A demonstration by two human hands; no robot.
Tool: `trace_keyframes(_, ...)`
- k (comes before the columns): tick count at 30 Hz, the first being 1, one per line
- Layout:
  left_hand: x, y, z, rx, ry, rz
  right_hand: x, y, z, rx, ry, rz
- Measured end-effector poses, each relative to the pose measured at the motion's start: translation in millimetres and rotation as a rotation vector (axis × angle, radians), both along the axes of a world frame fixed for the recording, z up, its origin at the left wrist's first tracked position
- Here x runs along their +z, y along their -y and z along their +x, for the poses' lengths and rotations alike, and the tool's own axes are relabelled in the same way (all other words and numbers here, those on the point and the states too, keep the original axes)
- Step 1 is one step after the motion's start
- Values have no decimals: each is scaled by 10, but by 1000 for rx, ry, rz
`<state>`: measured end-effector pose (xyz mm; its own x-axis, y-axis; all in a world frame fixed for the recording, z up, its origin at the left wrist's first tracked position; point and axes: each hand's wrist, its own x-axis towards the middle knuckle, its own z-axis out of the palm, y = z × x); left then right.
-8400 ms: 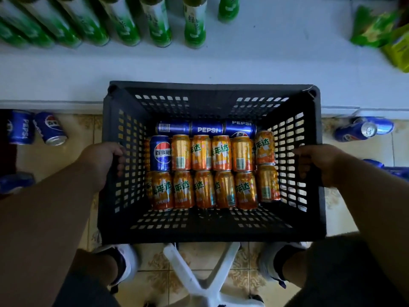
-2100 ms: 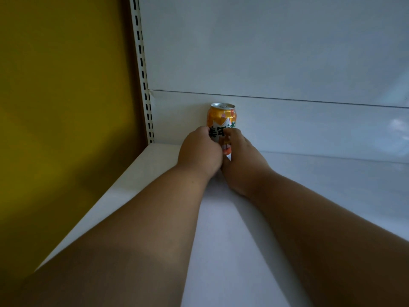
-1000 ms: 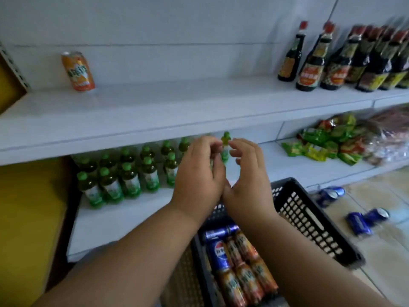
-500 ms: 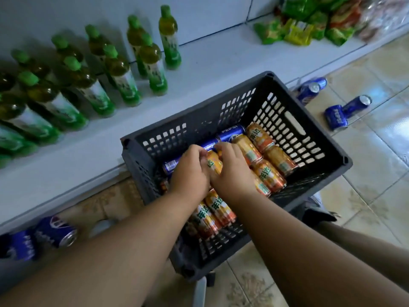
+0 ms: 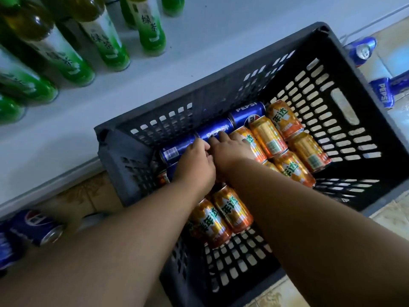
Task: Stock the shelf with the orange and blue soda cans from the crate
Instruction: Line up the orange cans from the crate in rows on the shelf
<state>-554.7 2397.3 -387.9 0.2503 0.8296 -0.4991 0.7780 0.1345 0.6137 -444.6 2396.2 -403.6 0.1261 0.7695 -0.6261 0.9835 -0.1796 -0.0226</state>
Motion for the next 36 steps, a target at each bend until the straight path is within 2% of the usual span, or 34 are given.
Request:
trace_keyframes(4,8,-31,-34,-9,-32,-60,13,-1,-131,-83,10,60)
trace_keyframes(9,311,-11,-130,-28,-4,-5,295,187,-114,-350,-200,254)
trace_keyframes(12,663,-4,-250,62,79,52,836,206,-166,-467,-396,423)
trace_keyframes(15,1214,16,-458,242,303,111,1599,177,-350,-581,-616,573)
trace_keyframes(18,1893,97,-760,351,473,280,2370,173,-704,-644,-816,705)
trace_keyframes(22,2874,166,-1355,572,719,409,3259,215,-1411,-506,-1023,835)
trace_keyframes(25,3479,157,-1958,721,764,510,3734,276,-2010,-371,-1185,813)
trace_keyframes(27,3796,143,-2354,775,834,591,3958,288,-2409,-281,-1220,789)
trace_keyframes(32,4282,-52,-3126,714,808,722,4367,-11,-3191,-163,-1263,847)
trace_keyframes(36,4454,-513,-3523,663,818,677,4515,-644,-3501,-50,-1222,910)
